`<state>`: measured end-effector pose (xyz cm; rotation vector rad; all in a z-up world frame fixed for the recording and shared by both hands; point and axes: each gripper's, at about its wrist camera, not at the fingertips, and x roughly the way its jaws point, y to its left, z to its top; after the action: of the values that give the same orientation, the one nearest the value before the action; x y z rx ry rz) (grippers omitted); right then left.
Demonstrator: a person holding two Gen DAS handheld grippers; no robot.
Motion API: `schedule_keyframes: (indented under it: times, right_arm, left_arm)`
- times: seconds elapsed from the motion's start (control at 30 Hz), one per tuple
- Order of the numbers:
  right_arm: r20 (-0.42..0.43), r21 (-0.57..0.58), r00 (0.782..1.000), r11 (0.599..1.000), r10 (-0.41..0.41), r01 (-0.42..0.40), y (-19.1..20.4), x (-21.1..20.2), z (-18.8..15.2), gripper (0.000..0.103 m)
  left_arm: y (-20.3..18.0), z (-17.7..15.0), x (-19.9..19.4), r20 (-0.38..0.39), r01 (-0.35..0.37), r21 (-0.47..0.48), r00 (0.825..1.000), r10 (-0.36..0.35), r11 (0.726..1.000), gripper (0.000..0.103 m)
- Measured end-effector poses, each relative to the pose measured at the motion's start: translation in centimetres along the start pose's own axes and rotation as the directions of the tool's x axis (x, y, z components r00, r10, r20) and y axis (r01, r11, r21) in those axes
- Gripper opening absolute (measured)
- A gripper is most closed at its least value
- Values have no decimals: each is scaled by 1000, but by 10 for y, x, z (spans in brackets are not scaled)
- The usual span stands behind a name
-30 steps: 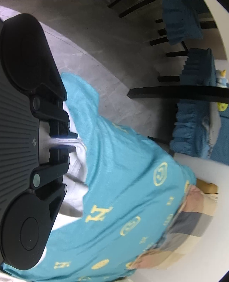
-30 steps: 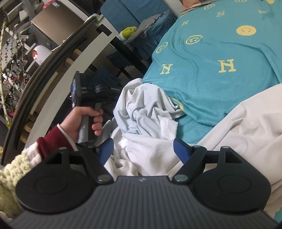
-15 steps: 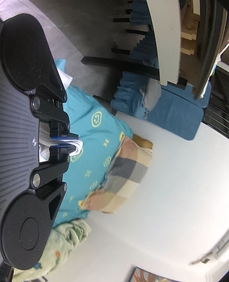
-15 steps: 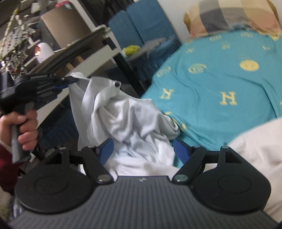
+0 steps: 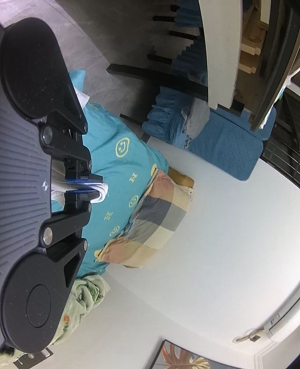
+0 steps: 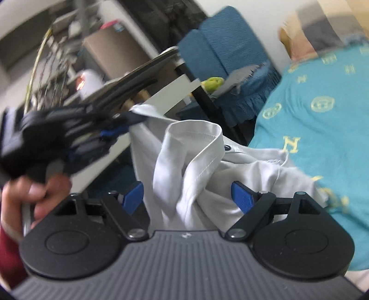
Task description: Fold clothes
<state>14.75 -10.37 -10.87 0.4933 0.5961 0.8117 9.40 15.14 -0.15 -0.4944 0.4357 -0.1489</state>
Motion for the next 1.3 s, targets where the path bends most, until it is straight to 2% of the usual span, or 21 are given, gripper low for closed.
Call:
schedule_keyframes:
  times: [0.03,0.1,0.13,0.17,0.3,0.37,0.43,0.5,0.57,0.67,0.7,0.77,0.83,0.9,0.93,0.97,1.0,1.1,1.17,1.2,1.3]
  right_arm:
    - [3,6,1000,1000,-11,11,-1,5,-1,77]
    - [8,-42,999,998,-40,40,2,10,-4,47]
    - [12,-78,997,994,-78,79,4,10,-5,20]
    - [21,-87,995,991,-100,102,4,7,-4,12]
    - [116,-40,981,986,-157,162,-3,-24,10,10]
    - [177,11,961,977,-212,213,-7,-49,23,9]
    - [222,85,930,956,-293,280,-14,-77,32,9]
    - [226,158,881,908,-417,389,-27,-104,32,9]
    - [146,239,816,820,-560,520,-46,-123,26,11]
    - [-33,399,723,654,-690,643,-83,-140,6,12]
    - [-55,443,706,616,-706,651,-91,-146,-1,12]
    - [-50,492,687,581,-725,648,-96,-155,-8,13]
    - [-27,522,686,575,-727,630,-94,-159,-9,16]
    - [-1,516,675,577,-738,632,-89,-157,-7,38]
    - [17,512,664,577,-748,637,-85,-157,-5,62]
    - [51,504,657,587,-752,633,-82,-158,-5,78]
    - [75,488,656,602,-751,632,-80,-158,-3,83]
    - [122,414,646,630,-754,657,-72,-155,9,82]
    - [181,328,615,637,-767,698,-60,-147,18,84]
    - [198,275,618,649,-761,710,-53,-136,24,84]
    - [106,147,778,784,-619,603,-51,-90,49,81]
  left_arm:
    - [0,-1,2,0,1,-1,1000,-1,1000,6]
    - [1,-2,6,0,4,-2,1000,-4,1000,6]
    - [2,-3,8,2,2,-2,1000,-2,1000,6]
    - [3,-3,10,6,0,-2,1000,0,1000,6]
    - [11,-2,14,27,-19,-16,999,19,1000,6]
    - [16,0,13,31,-26,-38,999,27,999,6]
    - [20,2,12,35,-29,-54,999,31,998,6]
    - [20,2,10,35,-28,-54,999,30,998,6]
    - [19,2,9,36,-27,-54,999,29,998,6]
    - [16,1,5,34,-29,-49,999,30,998,6]
    - [16,1,4,35,-30,-50,999,31,998,6]
    - [16,2,1,36,-31,-51,999,33,998,6]
    - [15,2,0,36,-33,-53,999,35,998,6]
    - [15,2,-1,36,-36,-51,999,38,998,6]
    - [15,2,-1,35,-37,-51,999,39,998,6]
    - [15,2,-1,36,-36,-52,999,38,998,6]
    - [15,2,-1,36,-36,-53,999,38,998,6]
    - [17,2,1,29,-24,-65,999,26,998,6]
    - [18,3,1,26,-18,-66,999,20,998,6]
    - [18,3,2,26,-15,-64,1000,17,998,6]
    - [16,4,3,28,-10,-41,1000,11,999,6]
